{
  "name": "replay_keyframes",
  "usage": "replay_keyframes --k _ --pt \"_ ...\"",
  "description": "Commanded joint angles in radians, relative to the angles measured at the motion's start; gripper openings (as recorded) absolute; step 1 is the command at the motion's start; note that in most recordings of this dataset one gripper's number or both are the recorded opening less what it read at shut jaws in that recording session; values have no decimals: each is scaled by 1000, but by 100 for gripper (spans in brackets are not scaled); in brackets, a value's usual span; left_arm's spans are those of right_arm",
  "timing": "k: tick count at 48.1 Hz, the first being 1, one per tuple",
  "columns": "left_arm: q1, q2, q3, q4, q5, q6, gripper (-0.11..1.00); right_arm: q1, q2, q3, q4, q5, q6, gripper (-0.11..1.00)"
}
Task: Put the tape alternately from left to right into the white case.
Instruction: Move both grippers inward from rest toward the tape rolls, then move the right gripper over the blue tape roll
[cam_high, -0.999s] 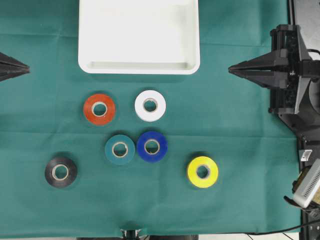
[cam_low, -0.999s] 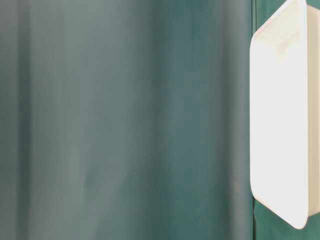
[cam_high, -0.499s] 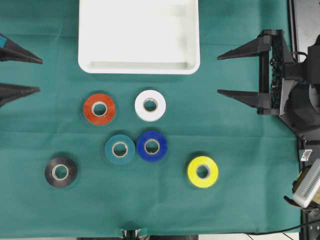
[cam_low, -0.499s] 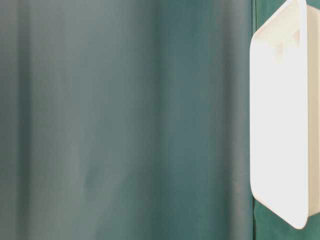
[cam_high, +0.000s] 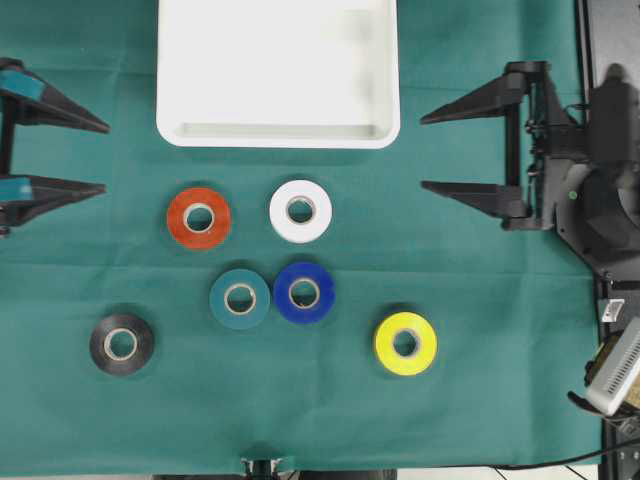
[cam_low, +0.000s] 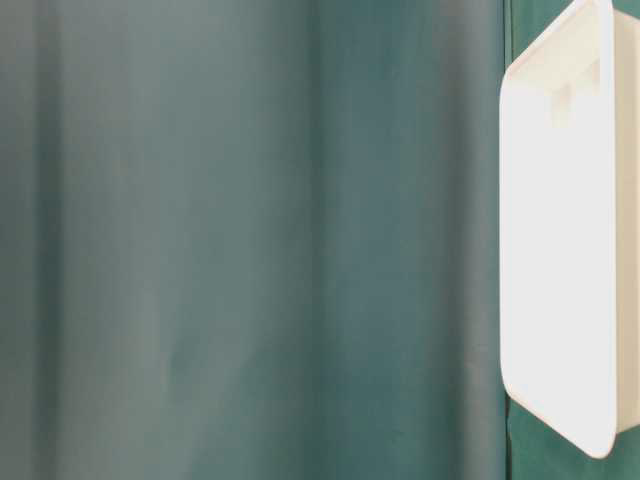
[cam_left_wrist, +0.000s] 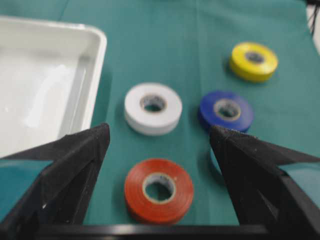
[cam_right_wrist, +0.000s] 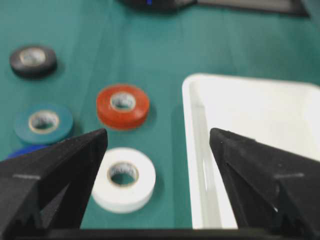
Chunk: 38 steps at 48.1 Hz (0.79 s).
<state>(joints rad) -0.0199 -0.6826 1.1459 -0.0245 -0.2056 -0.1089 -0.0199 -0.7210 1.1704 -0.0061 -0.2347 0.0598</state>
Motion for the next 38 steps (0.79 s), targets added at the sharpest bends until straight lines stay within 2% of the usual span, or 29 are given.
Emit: replay_keyframes --k 1,20,38 --pt "6 43 -51 -2 18 0 94 -3 40 -44 2 8 2 84" --pt "9 275 -173 -2 109 0 94 -3 247 -152 2 63 2 84" --pt "11 393 -239 -2 138 3 93 -3 420 -236 0 86 2 84"
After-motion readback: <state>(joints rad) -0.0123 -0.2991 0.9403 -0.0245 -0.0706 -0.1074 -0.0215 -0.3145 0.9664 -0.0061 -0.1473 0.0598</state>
